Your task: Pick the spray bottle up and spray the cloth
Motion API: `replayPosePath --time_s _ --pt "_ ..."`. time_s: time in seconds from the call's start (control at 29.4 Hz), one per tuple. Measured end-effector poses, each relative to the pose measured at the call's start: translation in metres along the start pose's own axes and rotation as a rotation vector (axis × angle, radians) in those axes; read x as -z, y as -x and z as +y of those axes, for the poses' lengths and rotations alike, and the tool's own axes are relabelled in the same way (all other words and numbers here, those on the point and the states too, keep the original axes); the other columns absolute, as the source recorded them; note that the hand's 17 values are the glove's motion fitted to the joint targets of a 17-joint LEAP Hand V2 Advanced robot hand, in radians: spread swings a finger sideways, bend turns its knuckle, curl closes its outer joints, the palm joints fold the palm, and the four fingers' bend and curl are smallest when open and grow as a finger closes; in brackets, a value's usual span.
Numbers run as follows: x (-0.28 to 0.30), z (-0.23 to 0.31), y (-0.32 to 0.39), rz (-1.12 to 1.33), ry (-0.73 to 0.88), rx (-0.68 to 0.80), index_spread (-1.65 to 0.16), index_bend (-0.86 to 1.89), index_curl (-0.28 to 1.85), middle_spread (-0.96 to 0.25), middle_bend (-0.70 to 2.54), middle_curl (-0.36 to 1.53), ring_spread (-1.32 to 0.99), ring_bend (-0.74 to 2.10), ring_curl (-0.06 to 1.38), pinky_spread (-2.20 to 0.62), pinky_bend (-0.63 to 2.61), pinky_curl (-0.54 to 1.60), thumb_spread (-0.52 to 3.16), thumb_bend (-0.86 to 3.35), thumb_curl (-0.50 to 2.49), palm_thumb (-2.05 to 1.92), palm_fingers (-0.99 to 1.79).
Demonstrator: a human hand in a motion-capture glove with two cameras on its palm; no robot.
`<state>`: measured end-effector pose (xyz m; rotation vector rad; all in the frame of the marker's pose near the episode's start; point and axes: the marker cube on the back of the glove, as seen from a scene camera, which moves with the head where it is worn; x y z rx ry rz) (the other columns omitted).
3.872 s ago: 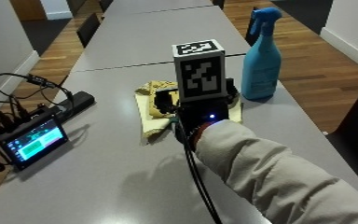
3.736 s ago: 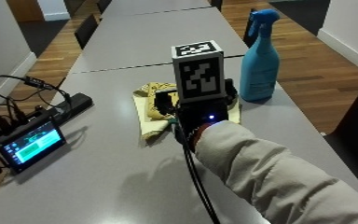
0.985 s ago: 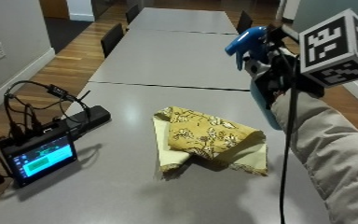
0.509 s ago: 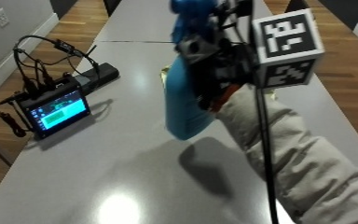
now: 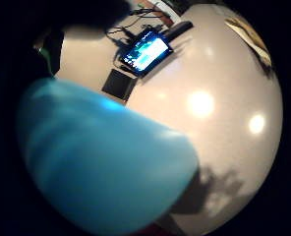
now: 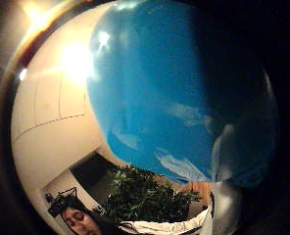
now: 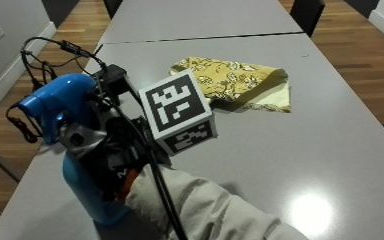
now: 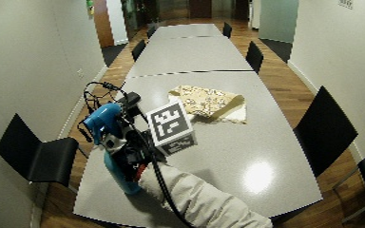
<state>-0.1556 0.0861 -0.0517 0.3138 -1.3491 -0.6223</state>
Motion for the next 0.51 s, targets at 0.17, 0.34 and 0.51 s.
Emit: replayPosePath --time_s 0.17,0.34,0.51 --pt "-0.014 0.011 -0.004 0.041 -0.006 0.007 -0.19 0.32 0.57 -0.05 0.52 0.55 -0.18 0.41 0.51 -0.17 0.16 0.38 0.48 -0.02 0.72 1.04 1.12" --pt "-0.023 0.03 -0.014 0.099 0.221 -0.003 -0.21 0.24 0.56 -0.07 0.49 0.55 -0.18 0.38 0.51 -0.15 0.15 0.37 0.53 0.0 0.73 1.09 0.94" --pt "0.009 0.077 0.005 0.009 0.474 0.039 -0.24 0.24 0.59 -0.04 0.45 0.54 -0.13 0.26 0.54 0.04 0.04 0.34 0.72 -0.02 0.7 1.04 0.18"
